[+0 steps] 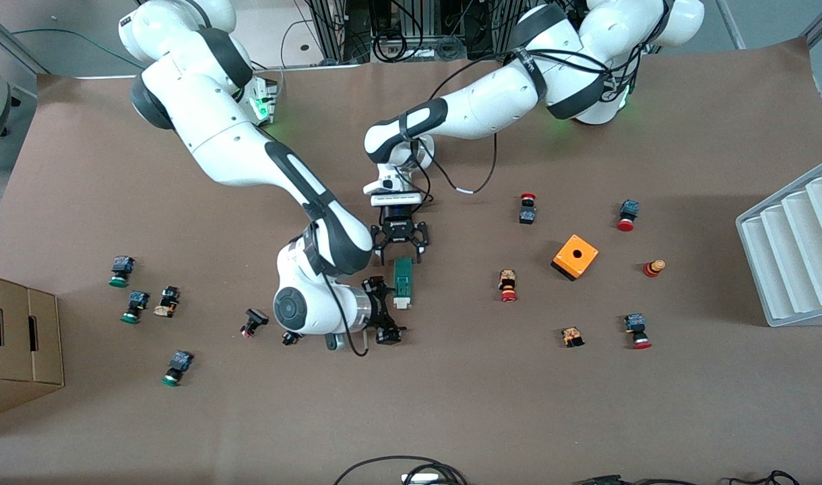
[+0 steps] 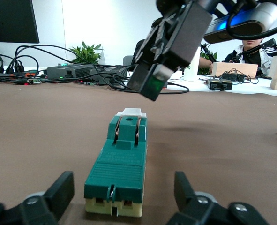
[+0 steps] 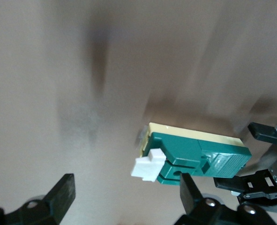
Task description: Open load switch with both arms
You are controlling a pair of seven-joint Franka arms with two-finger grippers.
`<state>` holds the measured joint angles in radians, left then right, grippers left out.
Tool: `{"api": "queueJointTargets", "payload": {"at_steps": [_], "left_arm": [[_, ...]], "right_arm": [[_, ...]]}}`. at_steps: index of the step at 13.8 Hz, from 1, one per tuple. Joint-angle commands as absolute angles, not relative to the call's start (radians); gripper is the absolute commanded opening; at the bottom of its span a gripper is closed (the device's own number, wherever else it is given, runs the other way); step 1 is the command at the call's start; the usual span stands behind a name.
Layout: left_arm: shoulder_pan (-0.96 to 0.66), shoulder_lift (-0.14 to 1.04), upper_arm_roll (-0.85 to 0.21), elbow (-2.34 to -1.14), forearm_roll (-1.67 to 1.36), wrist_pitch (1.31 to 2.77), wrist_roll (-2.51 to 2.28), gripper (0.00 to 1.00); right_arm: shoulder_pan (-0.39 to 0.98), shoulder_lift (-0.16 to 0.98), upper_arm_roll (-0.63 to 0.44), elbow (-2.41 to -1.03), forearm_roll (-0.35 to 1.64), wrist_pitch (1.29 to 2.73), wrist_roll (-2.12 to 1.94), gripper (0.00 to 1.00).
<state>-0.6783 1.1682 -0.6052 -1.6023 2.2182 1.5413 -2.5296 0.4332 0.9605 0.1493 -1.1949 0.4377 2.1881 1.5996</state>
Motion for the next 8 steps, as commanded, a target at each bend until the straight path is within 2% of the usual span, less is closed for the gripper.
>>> {"api": "queueJointTargets", "payload": {"at_steps": [1, 4, 5, 6, 8], "left_arm": [[-0.695, 1.195, -0.606, -1.569, 2.220, 1.543, -2.526, 0.78], [-0.693, 1.195, -0.611, -1.569, 2.218, 1.543, -2.531, 0.77], [-0.693, 1.195, -0.611, -1.569, 2.218, 1.543, -2.536, 0.71], [-0.693, 1.195, -0.611, -1.569, 2.218, 1.543, -2.539, 0.59], [-0.693, 1.195, -0.611, -1.569, 2.218, 1.543, -2.539, 0.59]], "right_arm": [[0.449, 1.005, 0.143, -1.149, 0.442, 2.206, 1.566, 0.95], [0.449, 1.005, 0.143, -1.149, 0.442, 2.198, 1.557, 0.84], [0.449, 1.002, 0.143, -1.149, 0.443, 2.191, 1.557, 0.79], [0.449, 0.999, 0.143, -1.149, 0.443, 2.181, 1.557, 0.74], [0.449, 0.993, 0.138, -1.149, 0.443, 2.163, 1.557, 0.72]]}}
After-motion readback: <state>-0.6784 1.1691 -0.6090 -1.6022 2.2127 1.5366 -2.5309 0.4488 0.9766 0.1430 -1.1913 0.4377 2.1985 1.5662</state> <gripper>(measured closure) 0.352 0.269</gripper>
